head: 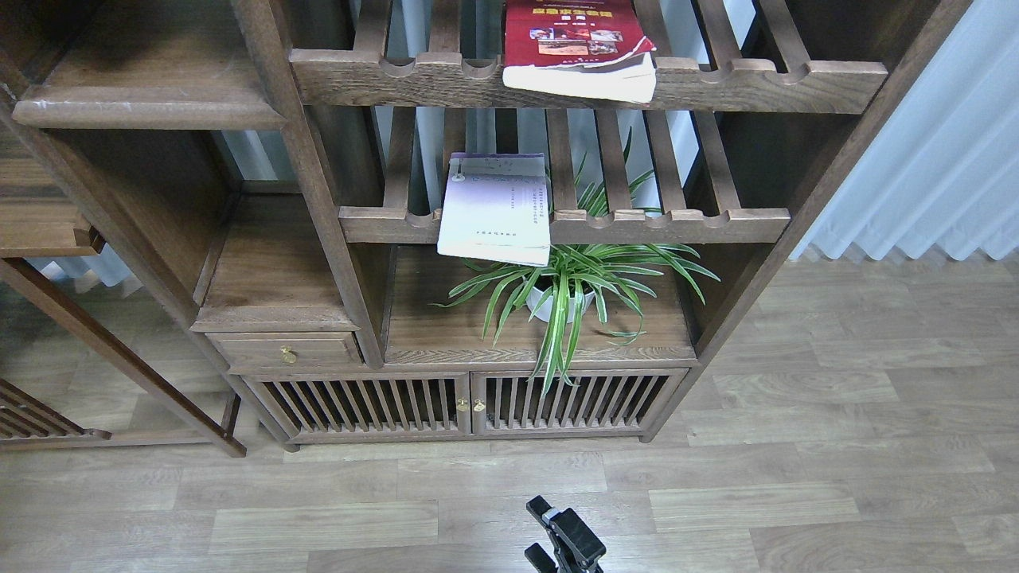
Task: Organize books on shelf
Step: 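Place the dark red book upright on the side shelf with the left gripper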
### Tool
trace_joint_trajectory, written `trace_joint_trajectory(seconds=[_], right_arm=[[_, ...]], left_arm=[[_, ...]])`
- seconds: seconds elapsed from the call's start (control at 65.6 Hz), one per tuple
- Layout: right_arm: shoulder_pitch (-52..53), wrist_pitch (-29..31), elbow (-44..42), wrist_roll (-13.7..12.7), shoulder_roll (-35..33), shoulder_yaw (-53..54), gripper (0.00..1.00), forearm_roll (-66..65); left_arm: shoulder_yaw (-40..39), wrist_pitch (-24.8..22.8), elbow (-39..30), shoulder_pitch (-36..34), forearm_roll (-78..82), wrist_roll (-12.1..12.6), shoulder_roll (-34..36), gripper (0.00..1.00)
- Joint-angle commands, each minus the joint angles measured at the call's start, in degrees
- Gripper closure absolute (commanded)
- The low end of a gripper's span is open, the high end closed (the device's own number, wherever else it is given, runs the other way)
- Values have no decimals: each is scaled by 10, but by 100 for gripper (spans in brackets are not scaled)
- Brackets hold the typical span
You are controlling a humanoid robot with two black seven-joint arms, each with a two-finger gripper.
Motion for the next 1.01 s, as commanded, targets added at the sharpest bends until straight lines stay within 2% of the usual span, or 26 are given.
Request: trace_joint_trajectory(seconds=[0.0,0.168,0.381,0.656,0.991], right_arm=[[4,0,1,0,0,-1,0,0],[9,0,5,-1,0,-1,0,-3],[5,0,5,0,0,-1,0,-2],[2,0,5,0,0,0,0,-2],[4,0,5,0,0,4,0,0]], left_arm=[[50,0,4,-18,1,-1,-6,95],[73,0,65,-55,-4,-1,-28,95],[114,0,64,-52,-4,-3,-30,95],[121,0,68,-49,-4,-2,-40,93],[125,0,66,-15,-4,-2,-43,92]])
